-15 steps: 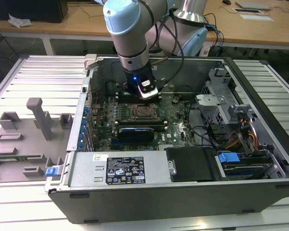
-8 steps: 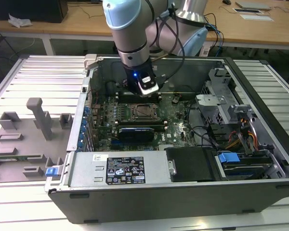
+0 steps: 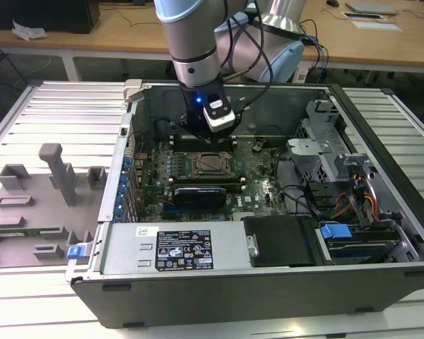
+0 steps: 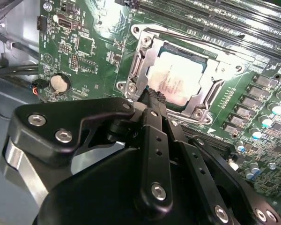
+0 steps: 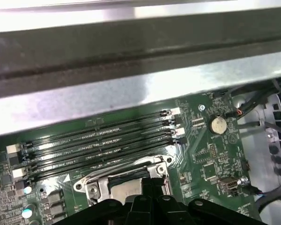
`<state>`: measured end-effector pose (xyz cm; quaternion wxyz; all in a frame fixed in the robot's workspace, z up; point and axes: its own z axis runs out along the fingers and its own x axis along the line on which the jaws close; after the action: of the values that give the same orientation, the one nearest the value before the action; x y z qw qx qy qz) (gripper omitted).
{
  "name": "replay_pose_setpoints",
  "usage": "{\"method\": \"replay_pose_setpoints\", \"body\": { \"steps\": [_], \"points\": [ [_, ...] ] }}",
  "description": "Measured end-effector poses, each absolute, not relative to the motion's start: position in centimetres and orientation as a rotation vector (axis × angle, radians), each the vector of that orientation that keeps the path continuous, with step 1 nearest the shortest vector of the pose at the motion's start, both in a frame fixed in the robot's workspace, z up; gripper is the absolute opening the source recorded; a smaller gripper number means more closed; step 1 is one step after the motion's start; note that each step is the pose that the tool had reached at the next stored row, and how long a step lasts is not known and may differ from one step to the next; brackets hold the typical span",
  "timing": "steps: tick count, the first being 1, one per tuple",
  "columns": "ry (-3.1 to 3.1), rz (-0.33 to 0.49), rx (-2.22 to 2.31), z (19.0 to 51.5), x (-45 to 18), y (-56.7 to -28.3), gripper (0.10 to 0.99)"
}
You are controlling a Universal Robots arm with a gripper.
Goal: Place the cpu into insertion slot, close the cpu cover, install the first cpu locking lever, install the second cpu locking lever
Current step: 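Install the first cpu locking lever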
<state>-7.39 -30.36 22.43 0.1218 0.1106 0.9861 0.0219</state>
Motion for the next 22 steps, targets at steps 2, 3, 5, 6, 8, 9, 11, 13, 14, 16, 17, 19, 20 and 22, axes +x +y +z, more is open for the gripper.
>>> {"method": "replay_pose_setpoints", "body": {
  "steps": [2, 3, 5, 6, 8, 9, 11, 13, 14, 16, 17, 19, 20, 22],
  "points": [
    [2.916, 0.059, 0.328, 22.40, -7.26, -30.35, 0.106],
    [2.950, 0.054, 0.332, 22.39, -7.07, -30.36, 0.106],
    [2.990, 0.048, 0.337, 22.38, -6.85, -30.39, 0.106],
    [3.014, 0.044, 0.340, 22.37, -6.74, -30.42, 0.106],
    [3.034, 0.040, 0.342, 22.37, -6.65, -30.46, 0.106],
    [3.034, 0.040, 0.342, 22.37, -6.65, -30.46, 0.106],
    [3.036, 0.038, 0.325, 22.36, -6.64, -30.48, 0.106],
    [3.041, 0.038, 0.272, 22.32, -6.62, -30.49, 0.106],
    [3.044, 0.038, 0.243, 22.29, -6.61, -30.48, 0.106],
    [3.050, 0.034, 0.191, 22.25, -6.58, -30.48, 0.106],
    [3.055, 0.028, 0.164, 22.23, -6.56, -30.48, 0.106],
    [3.066, 0.002, 0.142, 22.21, -6.55, -30.72, 0.106],
    [3.068, -0.006, 0.140, 22.22, -6.56, -30.86, 0.106],
    [3.074, -0.018, 0.133, 22.21, -6.55, -31.32, 0.106]
  ]
}}
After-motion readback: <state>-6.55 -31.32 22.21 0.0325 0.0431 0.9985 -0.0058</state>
